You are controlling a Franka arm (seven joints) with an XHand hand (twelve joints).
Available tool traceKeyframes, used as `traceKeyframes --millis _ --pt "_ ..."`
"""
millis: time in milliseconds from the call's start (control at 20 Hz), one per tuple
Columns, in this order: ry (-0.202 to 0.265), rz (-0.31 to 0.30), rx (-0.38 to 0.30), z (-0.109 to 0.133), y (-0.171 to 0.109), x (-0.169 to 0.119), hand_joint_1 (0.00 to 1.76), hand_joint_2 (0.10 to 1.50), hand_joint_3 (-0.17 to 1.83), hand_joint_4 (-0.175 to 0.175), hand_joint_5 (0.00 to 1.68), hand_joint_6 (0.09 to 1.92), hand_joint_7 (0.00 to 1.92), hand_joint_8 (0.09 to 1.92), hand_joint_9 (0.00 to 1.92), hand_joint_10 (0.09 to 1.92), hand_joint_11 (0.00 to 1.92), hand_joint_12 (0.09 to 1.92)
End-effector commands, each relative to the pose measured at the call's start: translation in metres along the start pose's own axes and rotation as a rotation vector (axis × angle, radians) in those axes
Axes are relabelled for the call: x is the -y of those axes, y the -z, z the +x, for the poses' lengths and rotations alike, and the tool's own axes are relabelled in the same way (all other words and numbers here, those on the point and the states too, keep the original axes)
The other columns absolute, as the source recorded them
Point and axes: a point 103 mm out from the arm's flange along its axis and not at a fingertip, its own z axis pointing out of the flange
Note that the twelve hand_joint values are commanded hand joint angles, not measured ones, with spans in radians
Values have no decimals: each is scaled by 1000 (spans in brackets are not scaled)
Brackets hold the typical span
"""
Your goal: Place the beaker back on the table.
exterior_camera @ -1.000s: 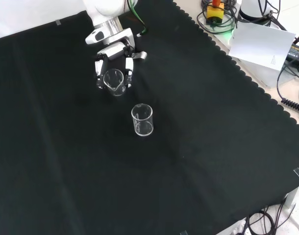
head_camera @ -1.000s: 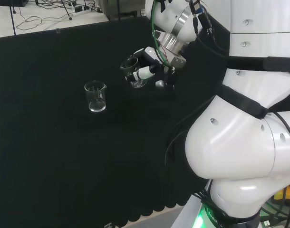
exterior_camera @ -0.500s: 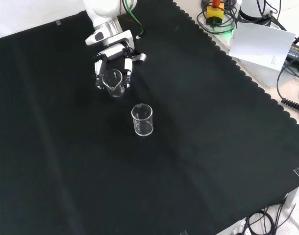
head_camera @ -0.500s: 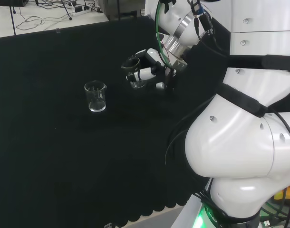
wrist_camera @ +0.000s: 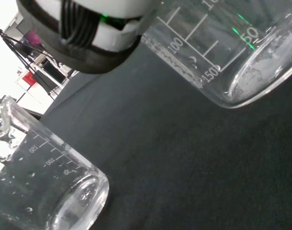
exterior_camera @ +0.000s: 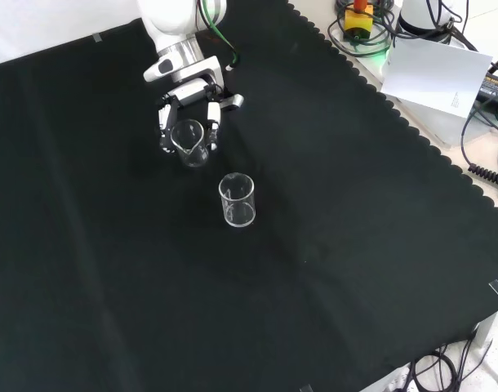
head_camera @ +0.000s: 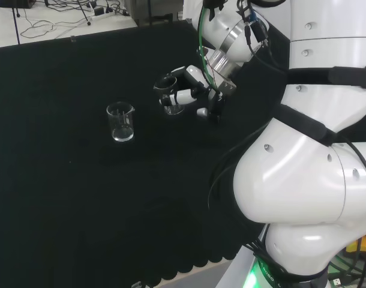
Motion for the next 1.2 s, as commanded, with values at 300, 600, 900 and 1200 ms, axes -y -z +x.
traceKeyframes --millis 300,600,900,1200 --pt "-17 19 -7 -9 -6 -7 1301 1028 -175 -34 1342 336 1582 87 1452 391 1276 740" --pt "-11 34 -19 -12 -9 -13 1300 1028 -175 -30 1342 338 1582 87 1450 387 1268 739" --pt "-11 49 -18 -13 -14 -13 1299 1028 -175 -25 1344 338 1581 87 1447 381 1258 740" --pt "-26 61 -29 -24 -15 -11 1299 1028 -175 -21 1345 337 1581 87 1444 376 1249 741"
